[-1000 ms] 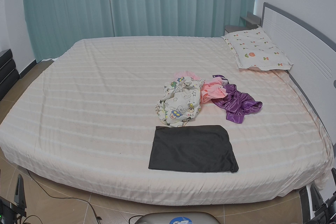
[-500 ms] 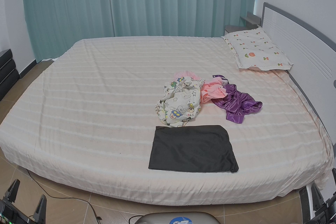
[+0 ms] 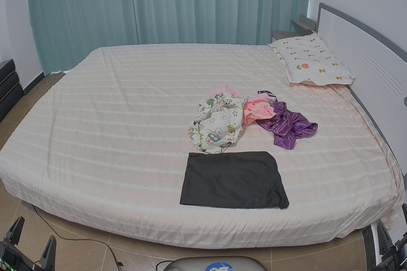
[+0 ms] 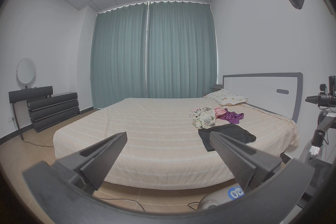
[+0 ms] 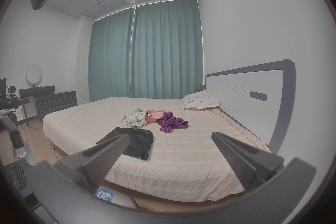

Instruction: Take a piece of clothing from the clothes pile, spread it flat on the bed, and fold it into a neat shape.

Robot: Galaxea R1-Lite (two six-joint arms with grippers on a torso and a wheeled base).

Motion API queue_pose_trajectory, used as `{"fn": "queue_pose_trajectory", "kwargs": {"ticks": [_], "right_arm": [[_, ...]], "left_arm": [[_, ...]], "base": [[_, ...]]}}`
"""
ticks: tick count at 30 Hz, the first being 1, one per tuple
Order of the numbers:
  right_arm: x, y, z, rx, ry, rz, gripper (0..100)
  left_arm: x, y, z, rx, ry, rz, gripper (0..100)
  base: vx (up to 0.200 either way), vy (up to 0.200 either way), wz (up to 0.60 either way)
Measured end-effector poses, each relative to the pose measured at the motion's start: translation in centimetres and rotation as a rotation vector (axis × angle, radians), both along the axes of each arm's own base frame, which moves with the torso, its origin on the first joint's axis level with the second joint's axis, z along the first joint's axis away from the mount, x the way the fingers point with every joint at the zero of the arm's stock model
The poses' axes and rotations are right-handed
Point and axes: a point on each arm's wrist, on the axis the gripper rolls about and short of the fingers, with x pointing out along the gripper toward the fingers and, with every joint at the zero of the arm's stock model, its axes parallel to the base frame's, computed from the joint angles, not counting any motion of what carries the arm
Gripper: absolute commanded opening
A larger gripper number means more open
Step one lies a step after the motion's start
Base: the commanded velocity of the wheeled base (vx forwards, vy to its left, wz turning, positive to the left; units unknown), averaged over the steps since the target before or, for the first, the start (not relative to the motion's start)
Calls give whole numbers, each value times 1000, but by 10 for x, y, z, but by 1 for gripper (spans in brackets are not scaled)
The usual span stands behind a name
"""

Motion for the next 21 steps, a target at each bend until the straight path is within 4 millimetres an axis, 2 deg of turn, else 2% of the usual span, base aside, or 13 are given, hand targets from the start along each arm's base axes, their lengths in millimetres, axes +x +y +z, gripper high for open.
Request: {"fn": "queue_pose_trajectory", "kwargs": {"ticks": [21], "right_arm": [[0, 0, 0, 3, 2, 0, 100]], "left_arm": [[0, 0, 0, -2, 0, 1, 100]], "base": [[0, 0, 0]]}}
